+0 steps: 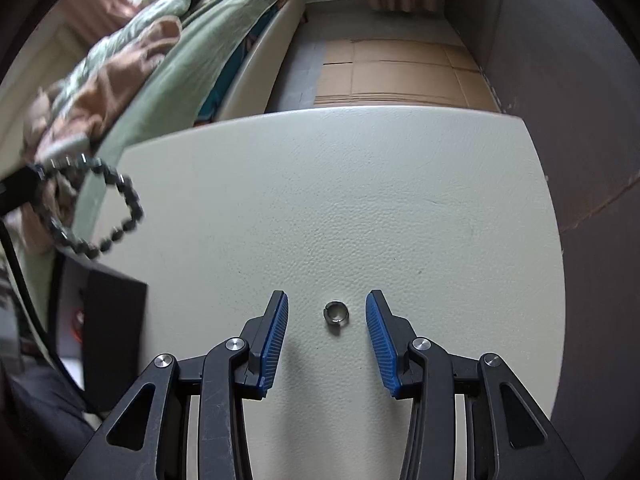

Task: Organize jewelry
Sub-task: 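Lift the bead bracelet with the left tool while the right tool reaches the silver ring, then grasp the silver ring with the right tool and carry it toward the box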

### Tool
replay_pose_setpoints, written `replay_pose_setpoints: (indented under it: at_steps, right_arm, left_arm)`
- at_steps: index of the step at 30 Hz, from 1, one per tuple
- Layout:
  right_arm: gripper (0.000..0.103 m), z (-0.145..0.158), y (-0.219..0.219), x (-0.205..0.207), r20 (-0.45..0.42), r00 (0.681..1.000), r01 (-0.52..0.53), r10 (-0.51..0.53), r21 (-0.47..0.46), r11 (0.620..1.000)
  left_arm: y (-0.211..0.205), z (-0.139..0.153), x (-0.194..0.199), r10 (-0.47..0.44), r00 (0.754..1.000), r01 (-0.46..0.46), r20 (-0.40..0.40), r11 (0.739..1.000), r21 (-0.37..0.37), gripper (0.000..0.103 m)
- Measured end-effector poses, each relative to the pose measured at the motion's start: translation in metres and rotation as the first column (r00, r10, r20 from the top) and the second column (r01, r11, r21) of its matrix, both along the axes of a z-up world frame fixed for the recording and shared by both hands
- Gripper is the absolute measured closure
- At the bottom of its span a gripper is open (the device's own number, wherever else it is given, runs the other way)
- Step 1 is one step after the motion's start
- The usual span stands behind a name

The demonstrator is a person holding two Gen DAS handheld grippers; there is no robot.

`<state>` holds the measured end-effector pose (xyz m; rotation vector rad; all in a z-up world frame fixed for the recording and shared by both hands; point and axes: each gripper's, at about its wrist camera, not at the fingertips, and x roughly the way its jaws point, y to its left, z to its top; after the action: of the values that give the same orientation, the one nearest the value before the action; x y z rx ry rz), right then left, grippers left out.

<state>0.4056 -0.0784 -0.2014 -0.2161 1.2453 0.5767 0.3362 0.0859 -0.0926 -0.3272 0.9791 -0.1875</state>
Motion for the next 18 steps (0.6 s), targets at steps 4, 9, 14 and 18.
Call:
replay_pose_setpoints:
  at_steps: [4,9,14,18]
  right_arm:
    - [0.060,0.000,0.006,-0.001,0.026,0.999,-0.029,0.029,-0.034,0.999]
    - [0.079,0.000,0.004,-0.003,-0.013,0.999,-0.047,0.047,0.007,0.999]
    - [0.079,0.001,0.007,-0.010,-0.017,0.998,-0.055,0.055,-0.009,0.998]
    - [0.079,0.000,0.019,-0.019,0.023,0.996,-0.087,0.089,-0.081,0.993]
  left_arm:
    - [0.004,0.003,-0.003,0.012,1.000,-0.012,0.009,1.000,-0.006,0.092]
    - [0.017,0.008,-0.013,0.046,0.999,-0.046,0.023,0.999,-0.023,0.092]
    - [0.029,0.013,-0.024,0.079,0.996,-0.077,0.040,0.996,-0.047,0.092]
    - [0.032,0.015,-0.031,0.091,0.995,-0.088,0.047,0.994,-0.057,0.092]
